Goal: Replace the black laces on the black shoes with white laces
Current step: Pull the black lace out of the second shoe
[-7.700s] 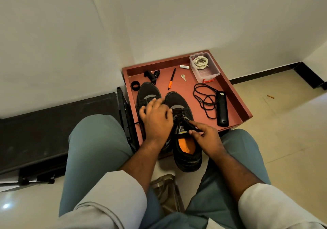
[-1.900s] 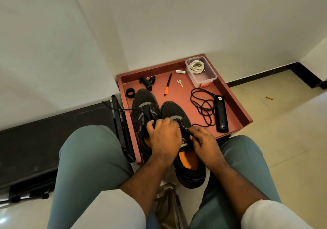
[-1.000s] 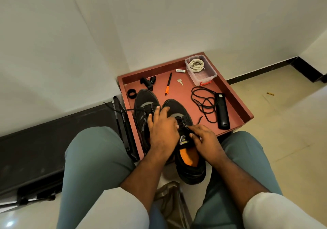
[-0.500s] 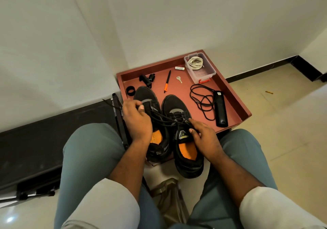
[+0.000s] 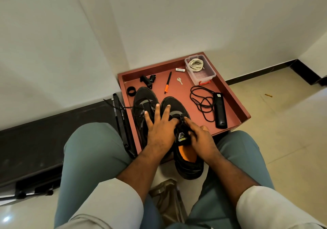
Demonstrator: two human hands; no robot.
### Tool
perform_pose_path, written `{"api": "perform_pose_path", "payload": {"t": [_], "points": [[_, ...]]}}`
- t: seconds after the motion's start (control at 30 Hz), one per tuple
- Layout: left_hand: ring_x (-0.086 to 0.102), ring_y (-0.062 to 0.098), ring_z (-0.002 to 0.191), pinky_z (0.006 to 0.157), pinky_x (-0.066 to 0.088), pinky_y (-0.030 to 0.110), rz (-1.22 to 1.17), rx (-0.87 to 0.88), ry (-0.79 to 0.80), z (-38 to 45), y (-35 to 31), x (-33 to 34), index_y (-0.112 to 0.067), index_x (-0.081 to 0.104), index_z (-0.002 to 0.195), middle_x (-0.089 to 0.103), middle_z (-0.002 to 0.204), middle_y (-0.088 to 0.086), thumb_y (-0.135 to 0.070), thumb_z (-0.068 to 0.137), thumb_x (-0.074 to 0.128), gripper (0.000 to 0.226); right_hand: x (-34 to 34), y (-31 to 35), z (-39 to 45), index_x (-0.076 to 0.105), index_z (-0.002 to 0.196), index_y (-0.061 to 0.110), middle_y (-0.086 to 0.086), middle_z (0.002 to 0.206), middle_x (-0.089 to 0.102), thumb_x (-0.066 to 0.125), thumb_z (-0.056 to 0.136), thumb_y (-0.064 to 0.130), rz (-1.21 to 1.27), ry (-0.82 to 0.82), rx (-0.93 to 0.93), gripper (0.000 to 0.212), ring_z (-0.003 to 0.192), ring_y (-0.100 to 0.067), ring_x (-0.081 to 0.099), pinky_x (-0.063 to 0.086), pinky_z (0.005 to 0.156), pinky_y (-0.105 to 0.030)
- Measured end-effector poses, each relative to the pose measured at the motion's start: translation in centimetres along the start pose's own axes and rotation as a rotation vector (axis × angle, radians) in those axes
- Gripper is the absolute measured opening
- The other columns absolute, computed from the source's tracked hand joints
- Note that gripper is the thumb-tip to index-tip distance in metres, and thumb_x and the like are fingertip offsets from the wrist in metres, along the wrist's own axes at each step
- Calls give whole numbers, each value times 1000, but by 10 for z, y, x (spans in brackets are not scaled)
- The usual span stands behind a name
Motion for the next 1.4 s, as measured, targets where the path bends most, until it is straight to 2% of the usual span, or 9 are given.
{"api": "perform_pose_path", "payload": {"t": [0.17, 0.4, 0.57, 0.63, 0.73, 0.87, 1.07, 1.3, 1.4], "points": [[17, 19, 146, 117, 2, 55, -145, -62, -210, -2, 14, -20, -29, 67, 111, 40, 147, -7, -21, 95, 55, 21, -1, -1, -1, 32, 146, 40, -6, 102, 52, 48, 98, 14, -10, 3, 26, 57, 86, -14, 51, 49, 87, -30], [49, 20, 110, 91, 28, 36, -361, -350, -483, -15, 51, -42, -24, 69, 94, 56, 112, -1, -16, 88, 63, 12, 6, 17, -1, 33, 147, 33, 9, 144, 43, 40, 94, 7, -206, 48, -123, 60, 109, -22, 45, 43, 92, -32], [49, 29, 122, 104, 34, 48, -685, -737, -677, -27, 129, -84, -18, 48, 136, 49, 132, 10, -26, 91, 64, 48, 6, 15, -1, 33, 148, 32, 5, 139, 45, 44, 93, 8, -224, 41, -131, 60, 112, -21, 45, 43, 97, -33], [57, 23, 113, 101, 44, 46, -680, -627, -569, -21, 121, -83, -18, 36, 146, 58, 125, 7, -30, 90, 66, 64, 8, 16, 2, 39, 145, 29, 3, 138, 44, 50, 93, 9, -195, 21, -135, 57, 118, -20, 43, 40, 102, -32], [65, 10, 78, 79, 58, 37, -691, -334, -191, -11, 62, -50, -23, 69, 103, 69, 87, -3, -33, 92, 64, 15, 8, 16, 14, 47, 140, 24, 1, 142, 39, 59, 91, 16, -177, -18, -95, 51, 127, -22, 41, 36, 107, -31], [64, 16, 71, 69, 57, 35, -511, -284, 116, -11, 26, -2, -20, 65, 77, 65, 73, -3, -45, 83, 71, 26, 10, 29, 21, 60, 127, 20, -3, 145, 40, 64, 87, 14, -236, -30, -163, 41, 126, -26, 40, 40, 103, -38], [64, 21, 52, 58, 59, 33, -658, -326, 197, -6, 31, 6, -9, 71, 76, 70, 67, 9, -26, 84, 72, 19, 18, 31, 27, 68, 100, 14, -2, 136, 49, 66, 87, 14, -161, -54, -218, 13, 122, -22, 41, 37, 99, -30], [45, 13, 30, 35, 35, 17, -859, -382, 216, -7, 40, 12, -6, 72, 81, 61, 51, 12, -13, 84, 73, 8, 8, -42, 22, 58, 81, 18, -4, 86, 64, 59, 90, 4, 1105, -370, 468, 17, 86, -24, 61, 53, 63, -26], [53, 17, 38, 36, 39, 20, -880, -378, 196, -5, 41, 14, -7, 71, 79, 67, 62, 19, -12, 81, 74, 7, -3, -34, 18, 58, 103, 29, -9, 125, 54, 67, 87, 15, 787, -300, 392, 23, 113, -21, 54, 51, 84, -31]]}}
Point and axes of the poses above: each hand's wrist, its own z-axis towards the middle knuckle, its own x-axis out of the palm, y = z × x, the point moved 9 cm from there along z, towards the middle knuckle
